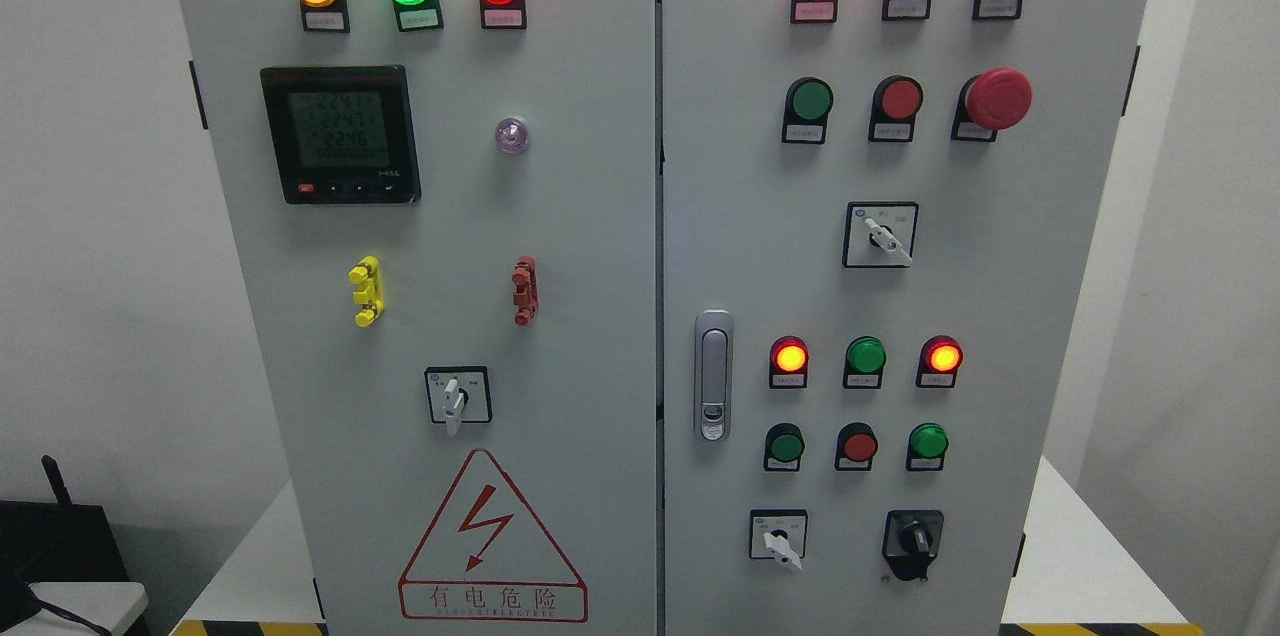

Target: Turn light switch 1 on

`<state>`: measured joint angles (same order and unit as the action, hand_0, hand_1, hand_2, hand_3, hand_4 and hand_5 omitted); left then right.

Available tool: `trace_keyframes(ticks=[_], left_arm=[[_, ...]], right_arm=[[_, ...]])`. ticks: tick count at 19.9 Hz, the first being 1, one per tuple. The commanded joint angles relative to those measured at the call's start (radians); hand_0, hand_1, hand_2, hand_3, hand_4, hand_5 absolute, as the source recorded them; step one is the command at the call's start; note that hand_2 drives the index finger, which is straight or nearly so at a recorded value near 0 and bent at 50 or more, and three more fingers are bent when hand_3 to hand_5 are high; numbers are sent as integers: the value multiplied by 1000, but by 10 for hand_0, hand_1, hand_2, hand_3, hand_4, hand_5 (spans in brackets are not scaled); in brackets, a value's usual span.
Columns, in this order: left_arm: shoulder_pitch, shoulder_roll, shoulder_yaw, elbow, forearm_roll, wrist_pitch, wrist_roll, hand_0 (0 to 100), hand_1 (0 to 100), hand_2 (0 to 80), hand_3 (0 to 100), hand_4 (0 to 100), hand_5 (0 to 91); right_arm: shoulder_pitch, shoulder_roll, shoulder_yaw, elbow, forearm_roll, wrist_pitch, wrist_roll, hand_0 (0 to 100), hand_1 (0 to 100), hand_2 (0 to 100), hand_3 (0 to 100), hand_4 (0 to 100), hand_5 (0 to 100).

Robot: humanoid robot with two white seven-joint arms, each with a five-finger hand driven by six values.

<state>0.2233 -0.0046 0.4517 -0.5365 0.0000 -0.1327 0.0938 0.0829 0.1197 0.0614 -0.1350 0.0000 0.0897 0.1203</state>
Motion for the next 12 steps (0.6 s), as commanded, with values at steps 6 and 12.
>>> trace_keyframes(ticks=[6, 12], left_arm=[[21, 110, 298, -516, -9, -106, -3, 458, 53, 26, 180, 231, 0], [16, 129, 352, -736, 23, -123, -3, 482, 15, 74, 249, 295, 2]], right_arm=[[0, 0, 0, 0, -17, 1, -1, 120, 389, 0, 0, 0, 0], [0, 0, 0, 0, -17, 1, -1, 120, 389, 0, 0, 0, 0]])
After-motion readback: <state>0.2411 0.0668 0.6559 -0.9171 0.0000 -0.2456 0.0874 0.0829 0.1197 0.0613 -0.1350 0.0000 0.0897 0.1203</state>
